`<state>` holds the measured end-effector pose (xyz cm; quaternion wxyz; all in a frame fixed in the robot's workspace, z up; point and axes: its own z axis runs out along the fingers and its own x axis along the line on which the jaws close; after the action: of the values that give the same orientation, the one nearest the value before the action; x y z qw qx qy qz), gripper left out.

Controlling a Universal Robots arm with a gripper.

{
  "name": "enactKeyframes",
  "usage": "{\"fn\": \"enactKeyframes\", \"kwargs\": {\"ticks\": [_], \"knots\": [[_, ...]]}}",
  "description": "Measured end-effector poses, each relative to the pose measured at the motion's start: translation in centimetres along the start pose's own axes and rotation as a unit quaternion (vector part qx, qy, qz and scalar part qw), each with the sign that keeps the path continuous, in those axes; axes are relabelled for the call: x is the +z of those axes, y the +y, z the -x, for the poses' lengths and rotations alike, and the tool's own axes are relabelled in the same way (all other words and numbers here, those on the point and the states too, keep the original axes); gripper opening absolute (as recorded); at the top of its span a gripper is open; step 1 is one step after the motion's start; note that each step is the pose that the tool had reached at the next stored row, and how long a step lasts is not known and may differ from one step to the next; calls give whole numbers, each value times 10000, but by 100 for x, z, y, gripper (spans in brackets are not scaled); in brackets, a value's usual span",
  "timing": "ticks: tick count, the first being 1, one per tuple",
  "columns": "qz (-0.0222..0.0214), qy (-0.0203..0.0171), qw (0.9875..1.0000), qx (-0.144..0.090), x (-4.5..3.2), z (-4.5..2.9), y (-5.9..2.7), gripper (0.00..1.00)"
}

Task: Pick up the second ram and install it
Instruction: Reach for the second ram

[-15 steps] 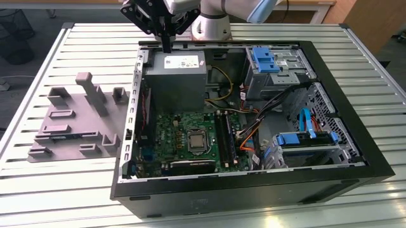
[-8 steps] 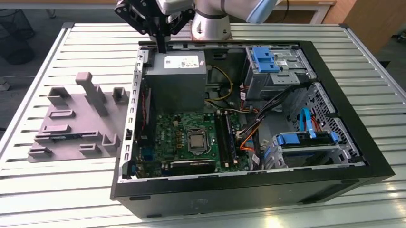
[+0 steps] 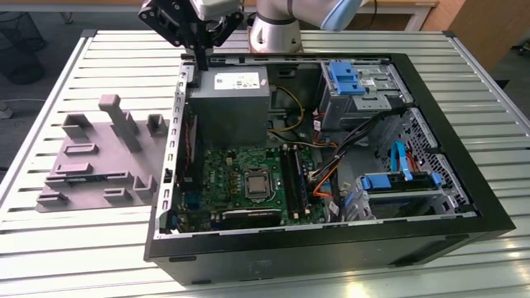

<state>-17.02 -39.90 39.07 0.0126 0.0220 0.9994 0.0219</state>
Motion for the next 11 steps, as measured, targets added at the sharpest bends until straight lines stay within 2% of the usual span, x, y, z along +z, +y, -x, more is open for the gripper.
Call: {"fn": "enactKeyframes", "kwargs": {"ticks": [2,11], "knots": [[2,4,9999,-103,4,-21,-1,11],[3,4,9999,-108,6,-198,-9,11]]}}
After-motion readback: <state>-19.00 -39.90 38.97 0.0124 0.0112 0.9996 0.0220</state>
